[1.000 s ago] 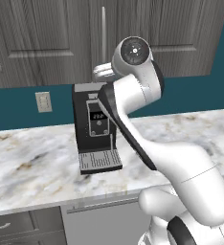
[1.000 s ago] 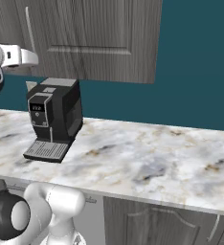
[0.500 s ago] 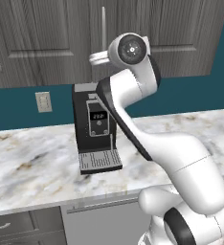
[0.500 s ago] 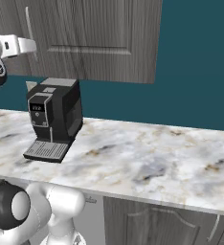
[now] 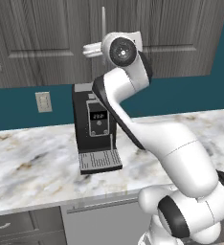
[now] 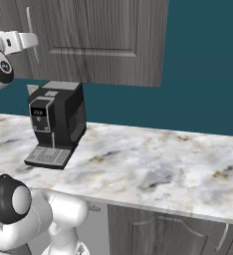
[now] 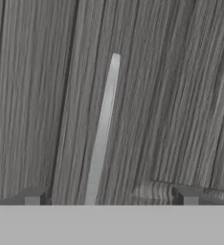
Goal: Open the cabinet, pick the kettle from the cabinet, and place it in the sink.
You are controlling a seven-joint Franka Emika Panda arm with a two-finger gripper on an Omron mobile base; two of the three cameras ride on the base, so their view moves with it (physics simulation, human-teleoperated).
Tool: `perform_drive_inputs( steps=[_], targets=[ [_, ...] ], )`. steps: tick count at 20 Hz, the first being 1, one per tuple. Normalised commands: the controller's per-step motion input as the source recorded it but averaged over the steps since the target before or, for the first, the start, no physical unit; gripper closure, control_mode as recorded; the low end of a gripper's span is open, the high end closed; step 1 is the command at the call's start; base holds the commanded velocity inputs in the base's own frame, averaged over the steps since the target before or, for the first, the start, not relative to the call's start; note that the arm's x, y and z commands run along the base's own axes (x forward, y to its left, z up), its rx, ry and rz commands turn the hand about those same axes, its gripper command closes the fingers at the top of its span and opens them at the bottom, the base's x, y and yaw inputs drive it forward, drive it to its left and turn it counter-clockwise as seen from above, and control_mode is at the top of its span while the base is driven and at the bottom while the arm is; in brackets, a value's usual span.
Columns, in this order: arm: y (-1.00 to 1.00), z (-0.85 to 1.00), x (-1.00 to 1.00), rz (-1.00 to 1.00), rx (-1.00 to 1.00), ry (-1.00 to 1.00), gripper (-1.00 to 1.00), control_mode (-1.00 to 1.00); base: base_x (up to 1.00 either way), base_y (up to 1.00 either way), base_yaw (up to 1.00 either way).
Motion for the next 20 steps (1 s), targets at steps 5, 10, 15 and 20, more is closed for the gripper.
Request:
perform_drive_inputs(
  steps=[5, 10, 15, 20],
  targets=[
    [0.11, 0.08, 0.49, 0.00, 0.01, 0.01, -1.00, -1.00, 0.00, 0.00, 0.00],
    [0.03, 0.00, 0.56, 0.00, 0.04, 0.04, -1.00, -1.00, 0.00, 0.00, 0.00],
    [0.09, -0.02, 0.55, 0.00, 0.02, 0.08, -1.00, -1.00, 0.00, 0.00, 0.00],
    [0.08, -0.06, 0.57, 0.00, 0.02, 0.11, -1.00, -1.00, 0.00, 0.00, 0.00]
  ],
)
